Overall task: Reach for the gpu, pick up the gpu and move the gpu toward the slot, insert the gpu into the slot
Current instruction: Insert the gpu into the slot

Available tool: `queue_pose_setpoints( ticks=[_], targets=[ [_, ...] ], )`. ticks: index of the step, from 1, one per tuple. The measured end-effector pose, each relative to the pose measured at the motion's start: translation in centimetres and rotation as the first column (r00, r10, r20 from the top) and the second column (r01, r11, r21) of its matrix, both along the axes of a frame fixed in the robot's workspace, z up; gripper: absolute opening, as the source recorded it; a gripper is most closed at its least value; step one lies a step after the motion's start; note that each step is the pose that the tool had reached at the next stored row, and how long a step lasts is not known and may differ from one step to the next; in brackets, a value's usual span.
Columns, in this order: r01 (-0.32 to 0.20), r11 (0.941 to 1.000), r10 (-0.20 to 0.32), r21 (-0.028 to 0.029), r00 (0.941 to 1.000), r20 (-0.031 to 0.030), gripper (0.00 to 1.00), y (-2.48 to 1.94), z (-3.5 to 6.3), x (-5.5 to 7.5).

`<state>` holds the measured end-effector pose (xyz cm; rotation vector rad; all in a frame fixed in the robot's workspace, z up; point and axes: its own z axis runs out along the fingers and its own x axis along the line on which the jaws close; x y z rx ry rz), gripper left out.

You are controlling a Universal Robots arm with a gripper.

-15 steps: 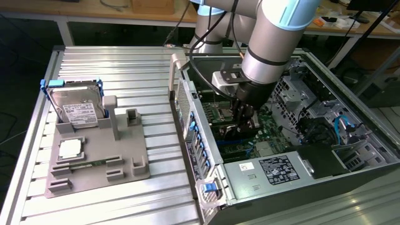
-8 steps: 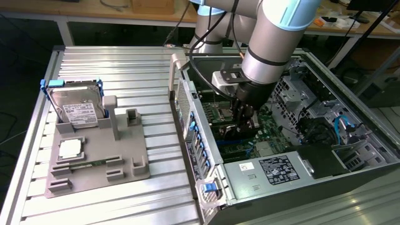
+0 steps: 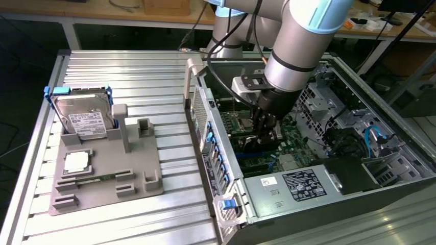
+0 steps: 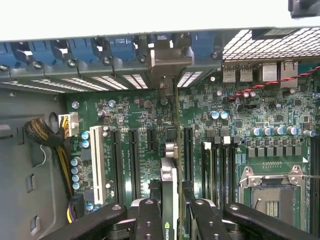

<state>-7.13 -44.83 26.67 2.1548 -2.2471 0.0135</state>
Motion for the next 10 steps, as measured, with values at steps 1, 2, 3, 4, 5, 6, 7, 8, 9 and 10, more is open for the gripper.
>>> queue_pose_setpoints(
  ticks=[1, 2, 3, 4, 5, 6, 7, 8, 9, 10],
  targets=[
    [0.0, 1.0, 0.0, 0.0, 1.0, -0.0012, 0.27, 0.0, 0.0, 0.0],
    [0.001, 1.0, -0.001, 0.0, 1.0, -0.0013, 0.27, 0.0, -0.01, 0.0],
    [0.001, 1.0, -0.001, -0.0001, 1.0, -0.0016, 0.27, 0.0, -0.02, -0.01],
    [0.001, 1.0, -0.001, 0.0, 1.0, -0.0016, 0.27, 0.0, -0.03, -0.01],
    [0.001, 1.0, -0.001, 0.0, 1.0, -0.0014, 0.27, 0.0, -0.05, 0.0],
    [0.001, 1.0, -0.001, 0.0, 1.0, -0.0014, 0.27, 0.0, -0.09, 0.0],
    [0.001, 1.0, -0.001, 0.0, 1.0, -0.0014, 0.27, 0.0, -0.14, 0.0],
    [0.001, 1.0, -0.001, 0.0001, 1.0, -0.0013, 0.27, 0.0, -0.18, 0.0],
    [0.001, 1.0, -0.001, 0.0, 1.0, -0.0013, 0.27, 0.0, -0.23, 0.0],
    [0.001, 1.0, -0.001, -0.0001, 1.0, -0.0014, 0.27, 0.0, -0.26, 0.0]
  ],
)
